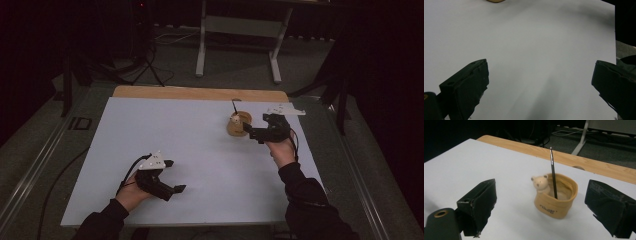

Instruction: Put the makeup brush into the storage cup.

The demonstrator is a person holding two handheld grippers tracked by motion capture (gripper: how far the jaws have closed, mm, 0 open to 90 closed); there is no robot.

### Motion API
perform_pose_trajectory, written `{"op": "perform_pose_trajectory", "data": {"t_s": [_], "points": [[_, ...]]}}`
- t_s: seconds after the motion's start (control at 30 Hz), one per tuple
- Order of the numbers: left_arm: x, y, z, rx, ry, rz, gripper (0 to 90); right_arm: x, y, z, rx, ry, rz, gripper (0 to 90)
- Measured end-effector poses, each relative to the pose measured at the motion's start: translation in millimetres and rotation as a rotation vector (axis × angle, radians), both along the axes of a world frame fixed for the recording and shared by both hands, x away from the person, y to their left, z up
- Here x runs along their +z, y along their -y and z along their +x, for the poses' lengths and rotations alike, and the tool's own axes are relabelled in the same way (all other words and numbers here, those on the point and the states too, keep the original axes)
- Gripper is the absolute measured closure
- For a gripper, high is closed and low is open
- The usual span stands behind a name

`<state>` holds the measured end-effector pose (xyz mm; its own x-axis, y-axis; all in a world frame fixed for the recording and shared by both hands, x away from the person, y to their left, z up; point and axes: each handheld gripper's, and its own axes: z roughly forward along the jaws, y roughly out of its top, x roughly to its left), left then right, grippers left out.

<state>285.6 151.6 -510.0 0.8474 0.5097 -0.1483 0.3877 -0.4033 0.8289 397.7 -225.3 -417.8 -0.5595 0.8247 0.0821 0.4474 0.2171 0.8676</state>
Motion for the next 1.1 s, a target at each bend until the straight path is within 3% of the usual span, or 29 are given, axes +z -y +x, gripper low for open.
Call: {"op": "perform_pose_trajectory", "data": {"t_s": [0.03,0.13,0.23,0.33,0.47,0.77,0.83,0.93,1.0,1.1], "points": [[0.2,0.0,0.0,-0.002,0.001,0.004,1.1,-2.6,2.6,-3.5,0.014,-0.017,0.024,10.3],[0.4,-0.5,-0.1,-0.002,0.002,-0.001,1.1,-7.9,5.3,-9.0,0.043,-0.035,0.027,11.8],[-0.5,-1.1,0.2,-0.004,-0.002,-0.004,1.1,-13.9,6.4,-15.2,0.076,-0.034,0.001,13.2],[-0.3,-2.2,0.5,-0.013,-0.001,-0.015,1.1,-20.2,5.6,-21.4,0.142,-0.032,-0.034,14.2],[0.1,-4.4,1.3,-0.023,-0.001,-0.038,1.1,-30.0,5.7,-32.0,0.242,-0.054,-0.016,15.9],[3.3,-10.5,1.7,-0.027,-0.001,-0.07,1.1,-43.5,8.5,-59.8,0.271,-0.059,0.021,17.0],[5.2,-11.6,1.1,-0.029,0.007,-0.073,1.1,-45.3,8.1,-63.4,0.342,-0.059,0.007,18.4],[7.2,-13.8,-1.0,-0.038,0.018,-0.087,1.1,-48.7,8.4,-69.6,0.424,-0.052,0.03,18.5],[8.1,-14.6,-3.0,-0.033,0.021,-0.081,1.1,-51.3,9.6,-71.8,0.48,-0.079,0.054,18.4],[10.6,-14.8,-7.8,-0.028,0.035,-0.083,1.1,-54.2,15.5,-75.0,0.505,-0.085,0.089,18.1]]}}
